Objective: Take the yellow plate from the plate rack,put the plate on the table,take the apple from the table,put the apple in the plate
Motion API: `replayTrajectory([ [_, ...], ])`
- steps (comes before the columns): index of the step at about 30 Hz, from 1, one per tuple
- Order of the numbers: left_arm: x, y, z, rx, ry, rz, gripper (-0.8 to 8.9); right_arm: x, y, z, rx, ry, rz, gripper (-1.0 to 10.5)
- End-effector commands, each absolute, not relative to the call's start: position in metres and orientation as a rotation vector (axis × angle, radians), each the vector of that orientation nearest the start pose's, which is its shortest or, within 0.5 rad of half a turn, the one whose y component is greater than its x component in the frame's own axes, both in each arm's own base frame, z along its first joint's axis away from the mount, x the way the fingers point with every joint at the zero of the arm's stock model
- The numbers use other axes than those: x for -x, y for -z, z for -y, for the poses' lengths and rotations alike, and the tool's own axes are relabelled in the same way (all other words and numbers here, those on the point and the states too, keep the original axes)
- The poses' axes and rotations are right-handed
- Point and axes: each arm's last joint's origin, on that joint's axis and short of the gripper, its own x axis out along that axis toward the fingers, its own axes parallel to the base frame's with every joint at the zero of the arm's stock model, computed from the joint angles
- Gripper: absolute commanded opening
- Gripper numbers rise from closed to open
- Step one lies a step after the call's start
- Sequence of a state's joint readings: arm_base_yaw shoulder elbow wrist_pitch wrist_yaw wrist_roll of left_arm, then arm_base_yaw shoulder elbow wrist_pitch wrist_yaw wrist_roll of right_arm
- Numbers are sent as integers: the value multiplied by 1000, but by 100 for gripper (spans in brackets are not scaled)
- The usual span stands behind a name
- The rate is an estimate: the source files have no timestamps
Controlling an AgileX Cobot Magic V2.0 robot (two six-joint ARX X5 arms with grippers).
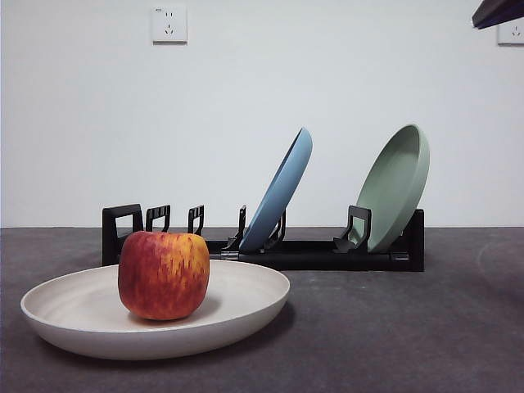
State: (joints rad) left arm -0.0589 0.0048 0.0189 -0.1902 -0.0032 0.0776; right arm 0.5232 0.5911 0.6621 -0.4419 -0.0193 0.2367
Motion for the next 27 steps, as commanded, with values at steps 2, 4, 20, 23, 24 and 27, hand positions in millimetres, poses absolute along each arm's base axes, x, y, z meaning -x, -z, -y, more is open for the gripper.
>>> replayTrajectory([
  [2, -96, -147, 5, -75, 63, -183, -3, -113, -292, -66, -142, -489, -426, 1],
  [4, -96, -147, 5, -75, 63, -183, -3, -113, -292, -66, -142, -489, -426, 1],
  [20, -96, -147, 5, -75, 63, -182, -3, -112, -292, -61, -17, -435, -389, 1],
  [23, -96, -147, 5, -75, 63, -182, -2, -110, -294, -50, 23, -383, -345, 1],
  [24, -96, -147, 5, -75, 63, -182, -3, -109, -294, -47, 24, -375, -335, 1],
  [27, -96, -147, 5, -75, 63, -182, -3, -106, -290, -33, 18, -313, -296, 1],
])
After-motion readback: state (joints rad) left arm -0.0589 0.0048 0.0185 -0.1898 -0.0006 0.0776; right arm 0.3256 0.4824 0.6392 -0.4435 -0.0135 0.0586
